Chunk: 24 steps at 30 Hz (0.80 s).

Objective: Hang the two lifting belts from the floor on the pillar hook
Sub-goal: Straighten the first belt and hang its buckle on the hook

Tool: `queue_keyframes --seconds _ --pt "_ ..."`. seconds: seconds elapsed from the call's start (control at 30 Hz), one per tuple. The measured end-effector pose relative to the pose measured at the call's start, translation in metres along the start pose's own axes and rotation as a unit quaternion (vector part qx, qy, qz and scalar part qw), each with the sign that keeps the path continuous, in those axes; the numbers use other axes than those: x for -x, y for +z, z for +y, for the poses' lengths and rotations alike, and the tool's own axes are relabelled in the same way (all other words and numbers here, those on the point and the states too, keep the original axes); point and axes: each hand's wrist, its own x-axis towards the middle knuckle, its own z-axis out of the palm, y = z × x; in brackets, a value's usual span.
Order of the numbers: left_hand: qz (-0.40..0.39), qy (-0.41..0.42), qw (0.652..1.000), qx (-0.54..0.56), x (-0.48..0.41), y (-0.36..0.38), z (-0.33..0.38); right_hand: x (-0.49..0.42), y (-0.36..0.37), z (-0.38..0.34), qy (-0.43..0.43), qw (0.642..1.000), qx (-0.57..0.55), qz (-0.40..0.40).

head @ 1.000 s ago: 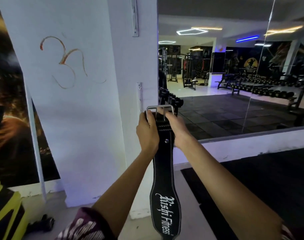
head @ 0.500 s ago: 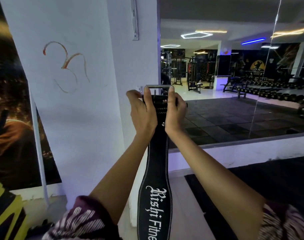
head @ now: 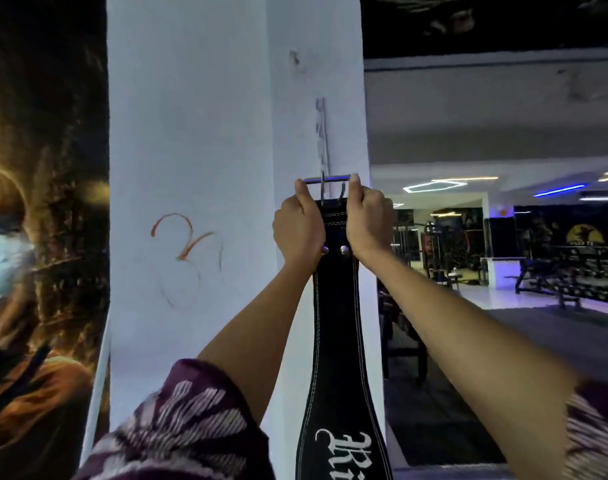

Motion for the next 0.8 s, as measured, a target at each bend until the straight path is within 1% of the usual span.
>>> queue_keyframes --seconds 0.17,0.3,0.57,0.7,0.8 --pt "-0.023 -0.002 1.000 0.021 -0.077 0.054 -0.025 -0.068 0.060 0.030 -0.001 1.000 0.024 0.009" --pt "-0.049 0.022 0.998 0.025 -0.113 0.091 -0.052 -0.105 0.098 0.064 0.007 1.000 0.022 0.006" --pt "0.010 0.054 0.998 -0.002 -0.201 0.171 -0.090 -0.196 0.172 0.115 -0.009 1.000 -0.002 -0.011" --pt "0.000 0.015 0.999 -0.042 -0.242 0.200 -0.086 -0.246 0.202 0.125 0.014 0.999 -0.003 -0.038" --pt "-0.032 -0.011 0.995 -0.091 -0.257 0.215 -0.096 -0.259 0.218 0.140 0.031 0.997 0.013 -0.075"
